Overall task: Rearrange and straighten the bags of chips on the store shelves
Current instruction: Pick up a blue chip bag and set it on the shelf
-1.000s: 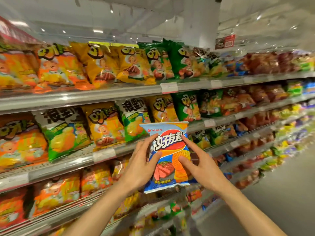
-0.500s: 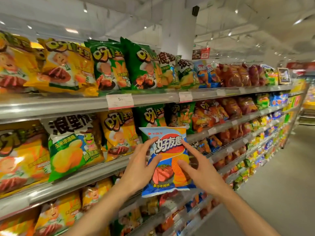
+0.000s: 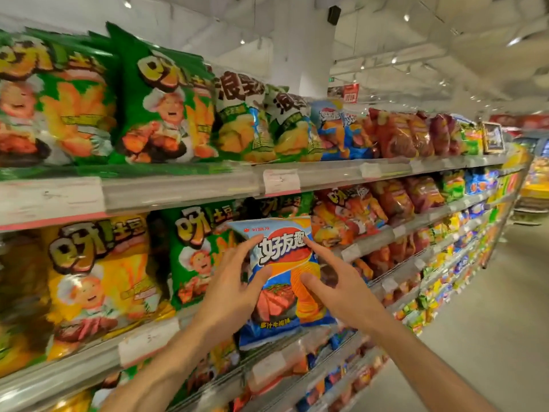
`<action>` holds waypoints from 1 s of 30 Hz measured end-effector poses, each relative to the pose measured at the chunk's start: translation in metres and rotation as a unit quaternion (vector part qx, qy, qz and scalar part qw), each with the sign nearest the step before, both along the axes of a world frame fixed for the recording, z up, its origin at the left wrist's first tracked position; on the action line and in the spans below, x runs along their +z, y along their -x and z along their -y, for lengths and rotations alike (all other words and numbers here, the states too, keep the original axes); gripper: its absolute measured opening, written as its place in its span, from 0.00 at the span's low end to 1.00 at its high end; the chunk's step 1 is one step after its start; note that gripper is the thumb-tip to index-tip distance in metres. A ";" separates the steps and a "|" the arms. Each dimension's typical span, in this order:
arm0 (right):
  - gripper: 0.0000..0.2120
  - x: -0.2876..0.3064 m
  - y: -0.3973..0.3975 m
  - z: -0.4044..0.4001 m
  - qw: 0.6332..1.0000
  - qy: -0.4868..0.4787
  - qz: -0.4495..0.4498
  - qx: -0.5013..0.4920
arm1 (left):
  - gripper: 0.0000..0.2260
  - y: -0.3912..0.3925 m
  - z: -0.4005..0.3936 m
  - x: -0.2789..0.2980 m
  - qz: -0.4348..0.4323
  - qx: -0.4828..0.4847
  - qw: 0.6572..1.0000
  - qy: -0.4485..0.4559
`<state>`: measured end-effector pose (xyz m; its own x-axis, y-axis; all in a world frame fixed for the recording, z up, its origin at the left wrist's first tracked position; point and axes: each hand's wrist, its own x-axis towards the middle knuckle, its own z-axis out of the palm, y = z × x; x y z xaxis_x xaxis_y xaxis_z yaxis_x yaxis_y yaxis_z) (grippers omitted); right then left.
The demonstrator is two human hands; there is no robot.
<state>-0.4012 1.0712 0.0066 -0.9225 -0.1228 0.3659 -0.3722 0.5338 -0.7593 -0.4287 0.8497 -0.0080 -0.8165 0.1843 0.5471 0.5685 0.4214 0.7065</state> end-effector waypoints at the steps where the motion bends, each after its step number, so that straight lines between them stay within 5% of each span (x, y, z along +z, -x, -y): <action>1: 0.28 0.000 0.009 -0.012 1.000 -0.001 -0.004 0.001 | 0.22 0.007 -0.013 0.000 0.004 0.004 1.000 -0.007; 14: 0.28 0.001 0.141 -0.234 0.993 0.036 -0.026 0.110 | 0.23 0.100 -0.232 0.004 0.022 0.090 0.995 -0.040; 21: 0.31 0.011 0.198 -0.289 0.981 0.022 -0.018 0.192 | 0.21 0.126 -0.291 0.012 0.026 0.167 0.985 -0.042; 25: 0.33 0.011 0.257 -0.311 0.996 0.040 -0.046 0.066 | 0.21 0.130 -0.297 0.017 0.029 0.206 0.977 -0.038; 30: 0.27 -0.003 0.327 -0.309 0.994 -0.099 0.020 -0.048 | 0.21 0.126 -0.293 0.016 0.021 0.237 0.971 -0.032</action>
<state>-0.7286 1.3802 0.0039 -0.9469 -0.1003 0.3054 -0.2841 0.7059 -0.6489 -0.5545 1.1427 0.0075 -0.8227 -0.2515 0.5099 0.2919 0.5827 0.7584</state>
